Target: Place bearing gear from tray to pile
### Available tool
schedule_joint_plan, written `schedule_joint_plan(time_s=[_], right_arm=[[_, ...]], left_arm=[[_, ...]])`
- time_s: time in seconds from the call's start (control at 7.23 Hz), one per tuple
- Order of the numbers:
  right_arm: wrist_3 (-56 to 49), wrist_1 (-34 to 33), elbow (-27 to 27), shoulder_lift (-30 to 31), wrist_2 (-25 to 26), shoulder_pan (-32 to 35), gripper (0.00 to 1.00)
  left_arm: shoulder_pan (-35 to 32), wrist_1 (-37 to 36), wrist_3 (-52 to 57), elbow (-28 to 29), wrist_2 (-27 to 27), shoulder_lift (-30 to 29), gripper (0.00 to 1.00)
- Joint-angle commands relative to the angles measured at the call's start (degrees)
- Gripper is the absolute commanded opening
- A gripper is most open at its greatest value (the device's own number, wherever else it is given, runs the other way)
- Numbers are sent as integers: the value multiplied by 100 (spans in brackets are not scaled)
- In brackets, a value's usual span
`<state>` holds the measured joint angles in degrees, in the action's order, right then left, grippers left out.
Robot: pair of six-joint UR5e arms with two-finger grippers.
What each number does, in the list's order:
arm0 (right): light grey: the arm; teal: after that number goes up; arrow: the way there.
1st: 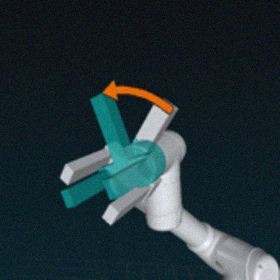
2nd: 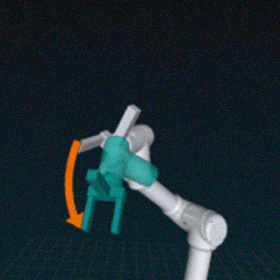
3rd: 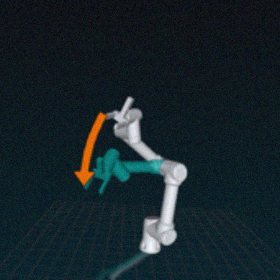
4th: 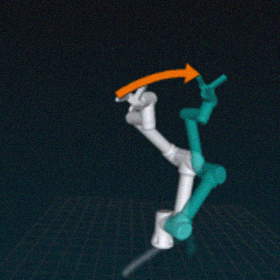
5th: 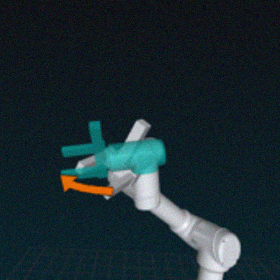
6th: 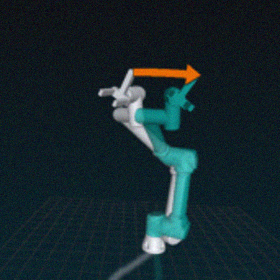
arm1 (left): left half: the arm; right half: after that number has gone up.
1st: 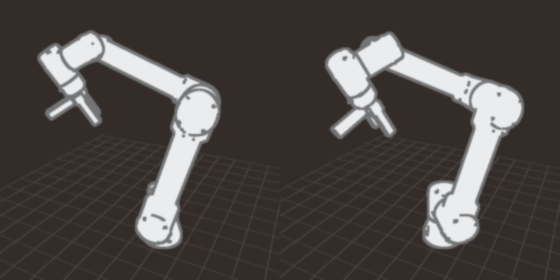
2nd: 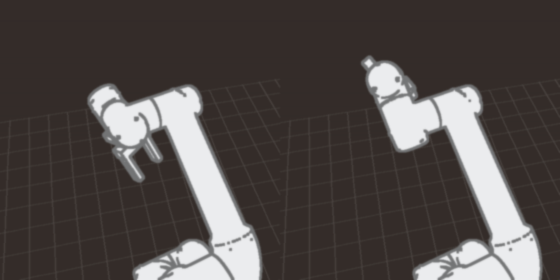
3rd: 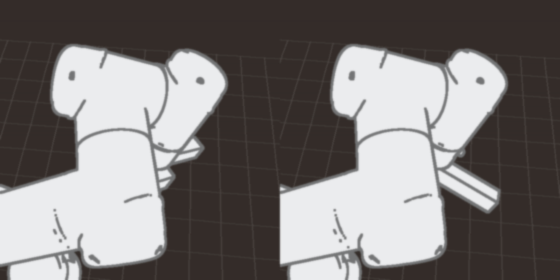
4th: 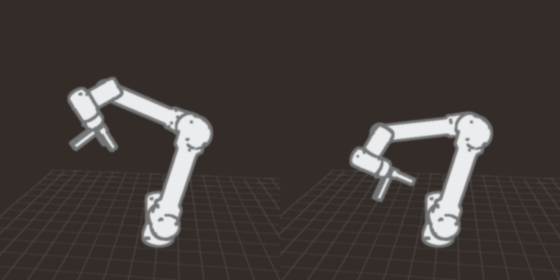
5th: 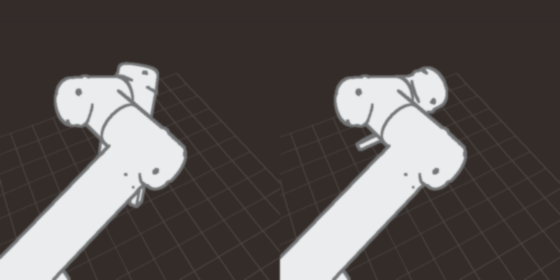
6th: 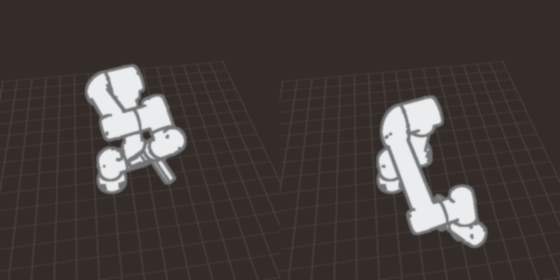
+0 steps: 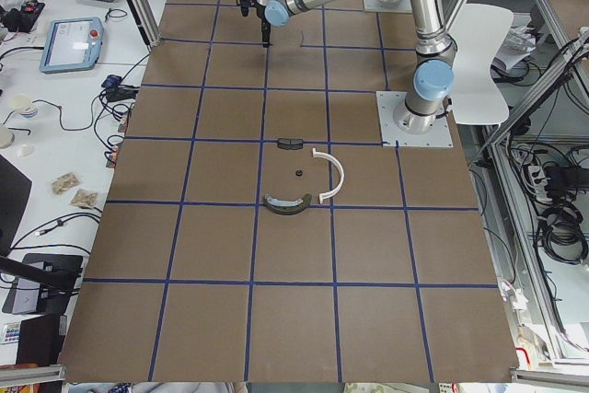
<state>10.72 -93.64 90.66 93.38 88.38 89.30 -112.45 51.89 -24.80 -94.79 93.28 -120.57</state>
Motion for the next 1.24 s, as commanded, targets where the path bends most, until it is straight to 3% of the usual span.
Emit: schedule_joint_plan(time_s=[0.0,0.55,0.83,1.11], right_arm=[[-349,399,-365,-276,-66,88,100],[-544,329,-207,-267,-66,88,100],[-527,329,-189,-294,-66,88,100],[-431,321,-276,-250,4,88,100]], left_arm=[[-243,23,-262,128,129,-309,100],[-243,14,-236,162,112,-362,81],[-243,-3,-236,128,120,-388,80],[-243,-319,-262,119,103,-484,72]])
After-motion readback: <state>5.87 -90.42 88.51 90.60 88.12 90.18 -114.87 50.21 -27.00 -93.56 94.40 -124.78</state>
